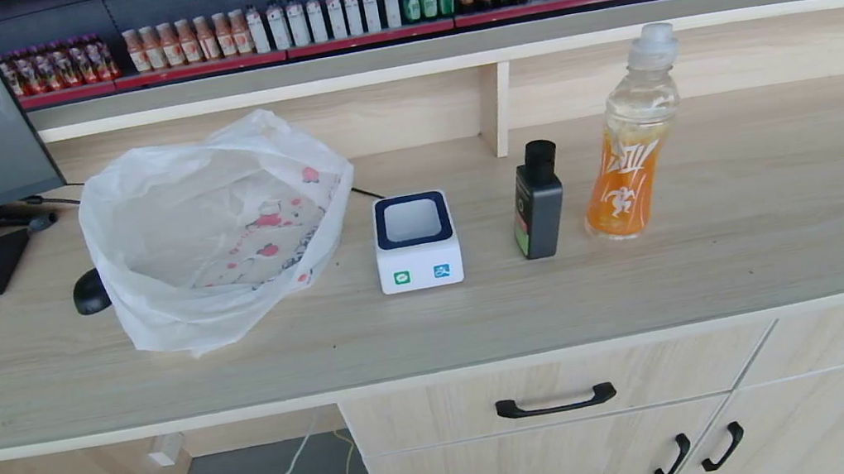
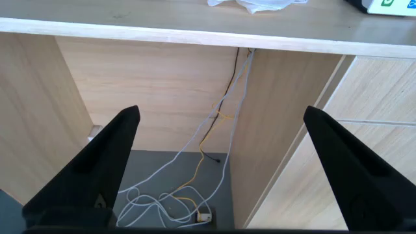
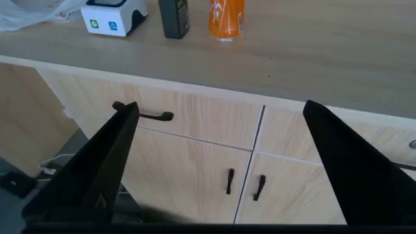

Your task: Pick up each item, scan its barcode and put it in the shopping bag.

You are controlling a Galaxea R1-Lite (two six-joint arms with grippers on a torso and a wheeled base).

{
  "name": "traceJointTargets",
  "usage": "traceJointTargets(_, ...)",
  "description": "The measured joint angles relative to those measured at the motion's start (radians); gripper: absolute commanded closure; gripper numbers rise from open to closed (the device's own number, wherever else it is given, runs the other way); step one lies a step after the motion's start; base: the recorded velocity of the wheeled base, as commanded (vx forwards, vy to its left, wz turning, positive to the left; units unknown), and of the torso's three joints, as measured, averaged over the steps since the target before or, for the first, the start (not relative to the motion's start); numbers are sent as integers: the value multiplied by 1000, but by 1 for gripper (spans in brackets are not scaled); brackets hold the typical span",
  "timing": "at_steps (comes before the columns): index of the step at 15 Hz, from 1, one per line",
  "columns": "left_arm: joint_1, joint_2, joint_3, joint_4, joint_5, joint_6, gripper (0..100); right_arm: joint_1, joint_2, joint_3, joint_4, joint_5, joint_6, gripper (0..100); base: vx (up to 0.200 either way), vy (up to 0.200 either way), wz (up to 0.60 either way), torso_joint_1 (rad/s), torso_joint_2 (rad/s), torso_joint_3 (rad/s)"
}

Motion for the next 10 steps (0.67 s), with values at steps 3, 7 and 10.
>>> traceJointTargets(3, 0, 0, 0, 0, 0, 0, 0, 38, 183, -48, -97, 13, -121, 0, 0, 0, 0, 0, 0, 0)
traceJointTargets(7, 1, 0, 0, 0, 0, 0, 0, 125, 430, -65, -244, 16, -189, 0, 0, 0, 0, 0, 0, 0)
traceJointTargets(10, 0, 0, 0, 0, 0, 0, 0, 147, 574, -90, -335, 16, -211, 0, 0, 0, 0, 0, 0, 0)
